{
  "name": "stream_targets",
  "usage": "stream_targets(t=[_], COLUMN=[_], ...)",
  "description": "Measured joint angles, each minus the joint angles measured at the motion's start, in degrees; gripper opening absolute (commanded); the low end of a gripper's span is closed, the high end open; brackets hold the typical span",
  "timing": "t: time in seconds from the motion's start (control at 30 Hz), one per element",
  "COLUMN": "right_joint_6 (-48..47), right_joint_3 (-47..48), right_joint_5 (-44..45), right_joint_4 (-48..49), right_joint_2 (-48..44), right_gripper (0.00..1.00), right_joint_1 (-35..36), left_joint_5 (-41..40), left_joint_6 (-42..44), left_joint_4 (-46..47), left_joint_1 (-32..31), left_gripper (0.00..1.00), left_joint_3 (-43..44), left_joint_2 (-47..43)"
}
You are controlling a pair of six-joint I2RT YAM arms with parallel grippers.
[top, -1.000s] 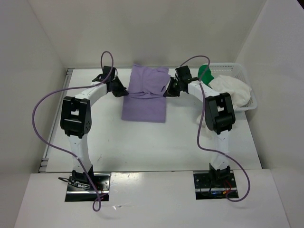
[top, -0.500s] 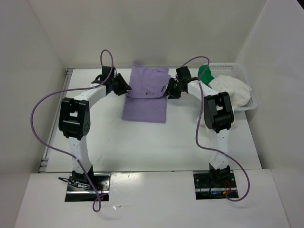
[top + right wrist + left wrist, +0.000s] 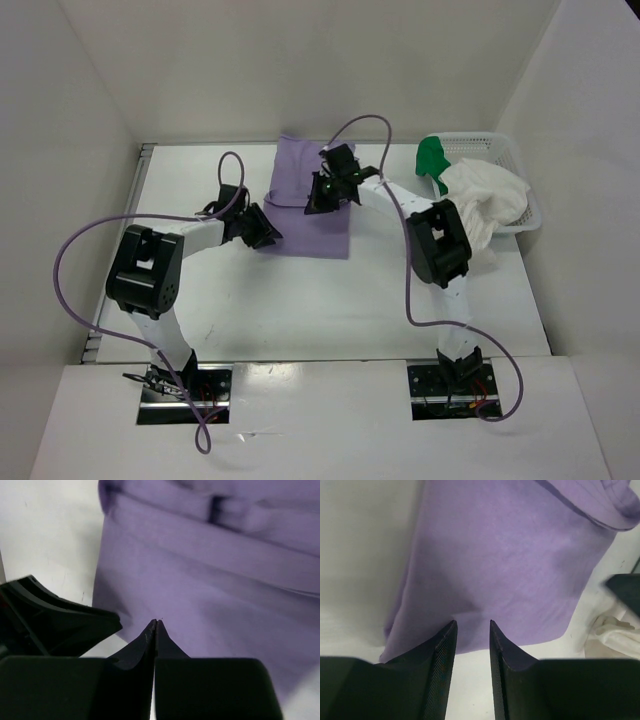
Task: Fold and stack the t-shirts
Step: Fold the folded rectangular tshirt in 1/3 of the way
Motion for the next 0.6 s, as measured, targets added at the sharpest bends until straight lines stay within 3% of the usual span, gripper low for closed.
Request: stream_targets(t=[0.23, 0.6], right_joint_6=[0.8, 2.0], right_joint_3=[8.0, 17.1], right_joint_5=[-2.1, 0.5], right_joint_4=[-0.4, -0.5], right_joint_2=[10.8, 18.6], right_gripper=[0.00, 0.00], right_joint_1=[2.0, 1.0], left_joint_5=[-1.1, -2.1], left_joint_6=[0.0, 0.0], left_joint_4=[1.5, 5.0], left_joint_1=[0.2, 0.2], left_gripper=[0.41, 0.43], left_joint_3=[-1.1, -5.9], left_joint_2=[0.3, -1.2])
